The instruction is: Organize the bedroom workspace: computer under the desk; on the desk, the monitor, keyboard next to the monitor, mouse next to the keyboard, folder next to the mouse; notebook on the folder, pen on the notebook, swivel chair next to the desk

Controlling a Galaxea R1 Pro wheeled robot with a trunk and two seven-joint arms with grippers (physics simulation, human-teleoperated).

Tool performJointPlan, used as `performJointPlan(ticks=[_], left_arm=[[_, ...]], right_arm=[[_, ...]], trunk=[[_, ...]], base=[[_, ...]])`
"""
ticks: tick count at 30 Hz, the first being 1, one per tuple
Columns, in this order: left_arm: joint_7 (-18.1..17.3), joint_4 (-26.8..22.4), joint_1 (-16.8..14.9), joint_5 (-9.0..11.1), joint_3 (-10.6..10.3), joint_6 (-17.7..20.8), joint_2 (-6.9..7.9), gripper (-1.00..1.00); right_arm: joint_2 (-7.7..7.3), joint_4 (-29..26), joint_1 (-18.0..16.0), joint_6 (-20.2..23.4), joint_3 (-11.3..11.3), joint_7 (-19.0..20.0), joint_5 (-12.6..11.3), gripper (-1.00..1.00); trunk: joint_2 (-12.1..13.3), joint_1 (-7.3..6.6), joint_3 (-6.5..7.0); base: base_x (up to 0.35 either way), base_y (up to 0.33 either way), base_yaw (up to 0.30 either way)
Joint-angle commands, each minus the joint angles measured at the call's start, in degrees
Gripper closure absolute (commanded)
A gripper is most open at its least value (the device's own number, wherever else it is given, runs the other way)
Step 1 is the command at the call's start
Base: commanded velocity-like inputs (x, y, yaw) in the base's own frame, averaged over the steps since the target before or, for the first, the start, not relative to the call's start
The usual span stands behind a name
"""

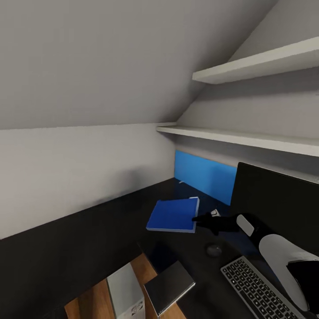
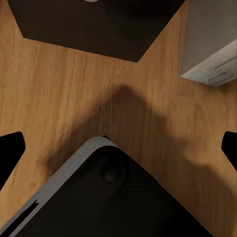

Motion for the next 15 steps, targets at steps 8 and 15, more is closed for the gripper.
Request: performJointPlan(ticks=[8, 15], left_arm=[[0.32, -0.18, -0.03, 0.05, -0.23, -0.29, -0.04, -1.0], [0.32, -0.18, -0.03, 0.05, -0.23, -0.29, -0.16, -1.0]], right_arm=[[0.25, 0.3, 0.01, -0.17, 0.04, 0.3, -0.03, 1.0], [0.33, 0.36, 0.06, -0.25, -0.09, 0.17, -0.1, 1.0]], trunk=[[-3.27, 1.77, -1.5], [-6.08, 3.31, -2.76]], base=[[0.0, 0.0, -0.024], [0.0, 0.0, -0.003]])
